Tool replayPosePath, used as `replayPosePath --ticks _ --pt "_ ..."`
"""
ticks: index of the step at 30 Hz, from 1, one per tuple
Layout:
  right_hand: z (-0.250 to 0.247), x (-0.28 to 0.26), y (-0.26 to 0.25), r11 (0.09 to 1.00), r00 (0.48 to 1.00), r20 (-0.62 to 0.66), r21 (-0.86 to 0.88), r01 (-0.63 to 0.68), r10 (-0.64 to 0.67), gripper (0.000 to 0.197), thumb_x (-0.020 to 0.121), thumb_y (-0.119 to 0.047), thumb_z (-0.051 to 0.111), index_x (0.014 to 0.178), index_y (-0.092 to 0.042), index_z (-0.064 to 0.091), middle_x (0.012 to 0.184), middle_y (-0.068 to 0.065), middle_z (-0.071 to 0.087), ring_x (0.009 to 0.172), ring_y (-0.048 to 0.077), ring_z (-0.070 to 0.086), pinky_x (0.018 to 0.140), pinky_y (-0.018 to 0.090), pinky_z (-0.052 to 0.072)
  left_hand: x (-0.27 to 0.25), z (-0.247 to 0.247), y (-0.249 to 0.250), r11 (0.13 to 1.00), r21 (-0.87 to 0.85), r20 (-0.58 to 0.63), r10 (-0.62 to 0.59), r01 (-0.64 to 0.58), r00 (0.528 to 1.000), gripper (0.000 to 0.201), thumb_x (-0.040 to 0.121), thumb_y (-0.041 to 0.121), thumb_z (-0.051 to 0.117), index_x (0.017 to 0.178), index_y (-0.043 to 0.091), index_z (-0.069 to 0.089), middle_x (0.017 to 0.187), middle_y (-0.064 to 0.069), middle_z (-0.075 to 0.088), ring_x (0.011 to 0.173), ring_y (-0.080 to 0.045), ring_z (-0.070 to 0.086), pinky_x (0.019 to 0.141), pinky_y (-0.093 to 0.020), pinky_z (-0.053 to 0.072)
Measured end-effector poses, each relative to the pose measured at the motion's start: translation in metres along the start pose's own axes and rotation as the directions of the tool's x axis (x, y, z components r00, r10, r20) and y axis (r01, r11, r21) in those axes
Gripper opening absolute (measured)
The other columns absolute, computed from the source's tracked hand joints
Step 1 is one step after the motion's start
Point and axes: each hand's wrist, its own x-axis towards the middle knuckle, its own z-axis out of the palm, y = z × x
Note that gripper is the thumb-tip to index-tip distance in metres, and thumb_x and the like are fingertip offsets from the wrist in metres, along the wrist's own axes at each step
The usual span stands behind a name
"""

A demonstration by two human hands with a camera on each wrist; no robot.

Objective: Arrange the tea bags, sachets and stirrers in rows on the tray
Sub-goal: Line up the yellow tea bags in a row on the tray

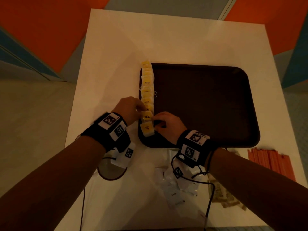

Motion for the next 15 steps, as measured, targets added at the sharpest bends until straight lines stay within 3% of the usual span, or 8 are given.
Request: replayPosePath --ticks 6,9,13,15 --pt "-0.006 0.003 0.000 1.000 0.999 0.033 -0.007 -0.015 0.015 0.034 0.085 -0.002 0.057 0.117 -0.011 0.061 0.124 0.009 0.052 0.104 0.023 0.059 0.096 0.034 0.048 0.005 -0.002 0.003 1.000 -0.005 0.072 -0.028 0.029 0.997 0.013 0.083 0.012 0.064 0.094 0.009 0.070 0.092 -0.012 0.071 0.080 -0.026 0.068 0.076 -0.033 0.056" --pt "-0.008 0.006 -0.001 1.000 0.998 0.062 0.010 -0.023 0.022 0.038 0.085 0.000 0.054 0.121 -0.010 0.058 0.130 0.009 0.048 0.107 0.023 0.058 0.097 0.032 0.047 0.007 -0.007 0.003 0.998 -0.051 0.043 -0.046 0.048 0.998 0.009 0.080 0.008 0.068 0.089 0.009 0.069 0.089 -0.012 0.071 0.076 -0.027 0.069 0.070 -0.033 0.057" --pt "-0.011 0.010 0.002 1.000 1.000 0.023 0.014 -0.016 0.015 0.039 0.085 0.005 0.051 0.122 -0.010 0.058 0.131 0.008 0.047 0.109 0.023 0.057 0.097 0.027 0.045 0.013 -0.017 0.000 0.996 -0.063 -0.043 -0.059 0.056 0.997 0.018 0.076 0.008 0.072 0.093 0.007 0.067 0.095 -0.013 0.070 0.069 -0.023 0.065 0.072 -0.036 0.056" --pt "-0.014 0.014 0.002 0.999 0.999 0.006 0.036 -0.038 0.038 0.040 0.086 0.004 0.050 0.123 -0.011 0.057 0.132 0.006 0.048 0.109 0.020 0.057 0.097 0.024 0.044 0.017 -0.019 0.000 0.993 -0.097 -0.057 -0.068 0.062 0.996 0.025 0.075 0.009 0.073 0.099 0.006 0.067 0.100 -0.012 0.069 0.073 -0.022 0.064 0.077 -0.035 0.056"
